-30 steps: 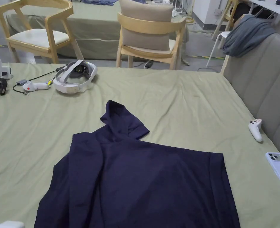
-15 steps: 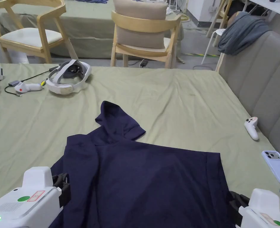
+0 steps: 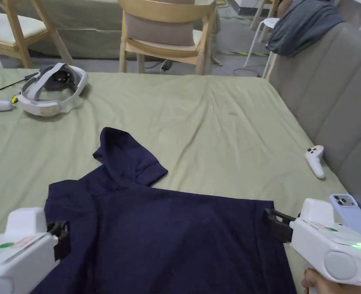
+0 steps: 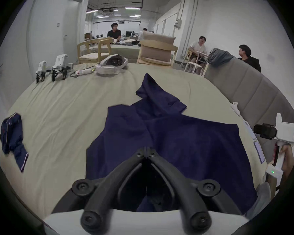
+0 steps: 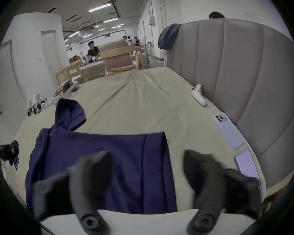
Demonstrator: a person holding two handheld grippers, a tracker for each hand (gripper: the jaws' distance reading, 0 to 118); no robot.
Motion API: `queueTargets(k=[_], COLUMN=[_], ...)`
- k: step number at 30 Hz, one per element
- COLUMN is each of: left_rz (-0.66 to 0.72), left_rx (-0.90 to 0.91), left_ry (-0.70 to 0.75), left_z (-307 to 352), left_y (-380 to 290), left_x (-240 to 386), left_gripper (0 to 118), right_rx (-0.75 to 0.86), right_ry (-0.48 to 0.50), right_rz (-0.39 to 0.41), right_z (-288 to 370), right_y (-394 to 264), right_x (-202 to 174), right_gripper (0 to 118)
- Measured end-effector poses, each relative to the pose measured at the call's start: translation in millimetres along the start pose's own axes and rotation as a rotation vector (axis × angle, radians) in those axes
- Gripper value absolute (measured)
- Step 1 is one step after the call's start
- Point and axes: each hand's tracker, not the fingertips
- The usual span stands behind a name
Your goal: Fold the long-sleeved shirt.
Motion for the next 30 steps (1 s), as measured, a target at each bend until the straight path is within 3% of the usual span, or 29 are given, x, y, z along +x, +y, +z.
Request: queueTargets(k=[1, 2, 9, 10, 12, 13, 15, 19, 21, 23, 25, 26, 30], left_rz=[-0.005, 0.000, -0.057, -0.076, -0.160, -0.213, -0.254, -0.225, -0.208, -0.202, -0.254, -0.263, -0.194], left_rx=[-0.007, -0.009, -0.006, -0.026, -0.108, -0.174, -0.203, -0.409, -0.474, -0.469, -0.488, -0.449, -0.271], left_ry=[-0.004, -0.022, -0.011, -0.023, -0.018, 0.004, -0.005, -0.034, -0.008, -0.008, 0.046, 0.114, 0.038], left_z=[-17, -37, -177, -196, -237, -256, -283, -333, -354, -359, -353, -349, -313], left_y=[16, 38, 186, 202, 230, 238, 256, 251, 240, 235, 229, 229, 238], left_x=[0, -1, 19, 22, 32, 37, 41, 44, 43, 43, 44, 42, 32], left_gripper=[3, 3, 5, 14, 86, 111, 103, 103, 87, 82, 22, 5, 4], right_rx=[0.009, 0.031, 0.143, 0.152, 0.159, 0.163, 0.170, 0.165, 0.150, 0.140, 0.127, 0.122, 0.111], right_ry=[-0.006, -0.017, 0.007, 0.022, 0.039, 0.045, 0.052, 0.071, 0.082, 0.076, 0.086, 0.079, 0.081], right_rz=[0.011, 0.014, 0.033, 0.030, 0.023, 0.025, 0.035, 0.038, 0.031, 0.020, 0.012, 0.007, -0.018], right_z=[-3, -7, -12, -13, -17, -18, -20, -23, -25, -23, -22, -20, -6], right_y=[3, 6, 22, 24, 26, 26, 27, 23, 18, 11, 5, 2, -5], right_x=[-2, -5, -21, -22, -21, -22, -25, -30, -30, -31, -29, -30, -27], right_gripper=[42, 4, 0, 0, 0, 0, 0, 0, 0, 0, 0, 0, 0])
